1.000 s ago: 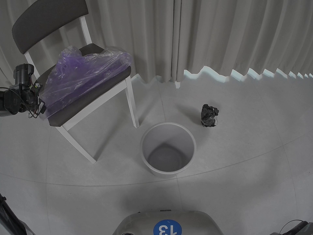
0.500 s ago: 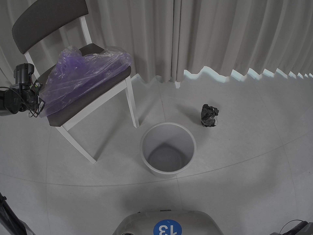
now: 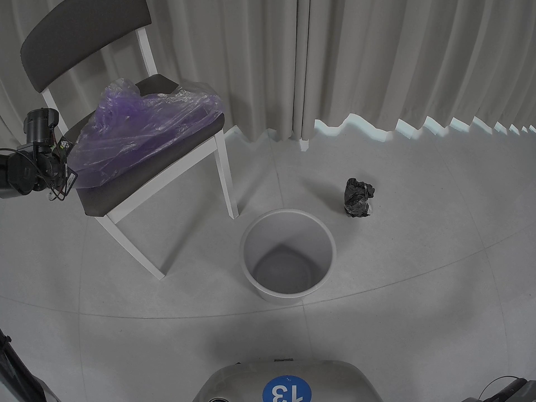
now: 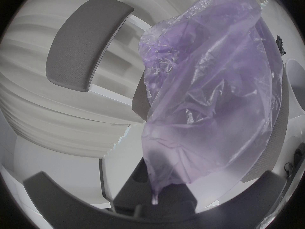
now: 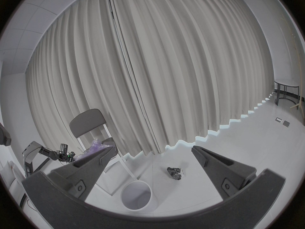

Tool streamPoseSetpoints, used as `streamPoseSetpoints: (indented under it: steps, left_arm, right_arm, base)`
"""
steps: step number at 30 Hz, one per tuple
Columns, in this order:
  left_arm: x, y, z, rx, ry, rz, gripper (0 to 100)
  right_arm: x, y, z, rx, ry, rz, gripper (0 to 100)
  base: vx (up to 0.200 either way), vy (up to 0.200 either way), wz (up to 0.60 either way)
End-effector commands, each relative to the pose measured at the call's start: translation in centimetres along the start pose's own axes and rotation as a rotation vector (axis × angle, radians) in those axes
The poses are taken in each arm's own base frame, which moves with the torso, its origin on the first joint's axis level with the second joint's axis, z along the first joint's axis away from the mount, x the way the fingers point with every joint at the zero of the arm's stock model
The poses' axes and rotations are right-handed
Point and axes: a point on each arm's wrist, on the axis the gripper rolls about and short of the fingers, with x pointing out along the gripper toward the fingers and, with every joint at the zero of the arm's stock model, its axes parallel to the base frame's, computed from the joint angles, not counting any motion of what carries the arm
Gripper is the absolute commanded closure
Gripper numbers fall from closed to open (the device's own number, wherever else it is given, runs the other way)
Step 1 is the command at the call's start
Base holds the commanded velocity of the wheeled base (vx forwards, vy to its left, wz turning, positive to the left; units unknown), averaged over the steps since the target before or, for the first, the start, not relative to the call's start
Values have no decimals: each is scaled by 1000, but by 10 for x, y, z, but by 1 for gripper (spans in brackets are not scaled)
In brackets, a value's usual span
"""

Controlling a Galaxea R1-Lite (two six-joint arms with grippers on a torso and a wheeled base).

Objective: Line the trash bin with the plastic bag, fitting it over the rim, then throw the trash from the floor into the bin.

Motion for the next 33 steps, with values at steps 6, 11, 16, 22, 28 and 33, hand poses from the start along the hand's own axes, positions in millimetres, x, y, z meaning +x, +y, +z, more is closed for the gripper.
streamPoseSetpoints:
  steps: [6, 11, 16, 22, 28, 33]
  left_arm:
    - [-3, 5, 4, -8, -17, 15, 100]
    - [-12, 12, 10, -26, -57, 23, 100]
    - [-29, 21, 18, -50, -162, 16, 100]
    - [-55, 43, 28, -86, -263, 78, 100]
    - [-74, 61, 38, -125, -329, 122, 100]
    - [-108, 64, 47, -205, -418, 99, 100]
  right_arm:
    - [5, -1, -1, 1, 10, -4, 0]
    - [15, -3, 7, 7, -5, -39, 0]
    - [25, -4, 7, 35, -28, -82, 0]
    - [30, -4, 5, 43, -34, -68, 0]
    - [29, -3, -3, 50, -1, -45, 0]
    - [34, 5, -14, 68, 60, 29, 0]
  base:
    - [0, 0, 0]
    - [0, 0, 0]
    - [0, 0, 0]
    - [0, 0, 0]
    - [0, 0, 0]
    - [0, 0, 0]
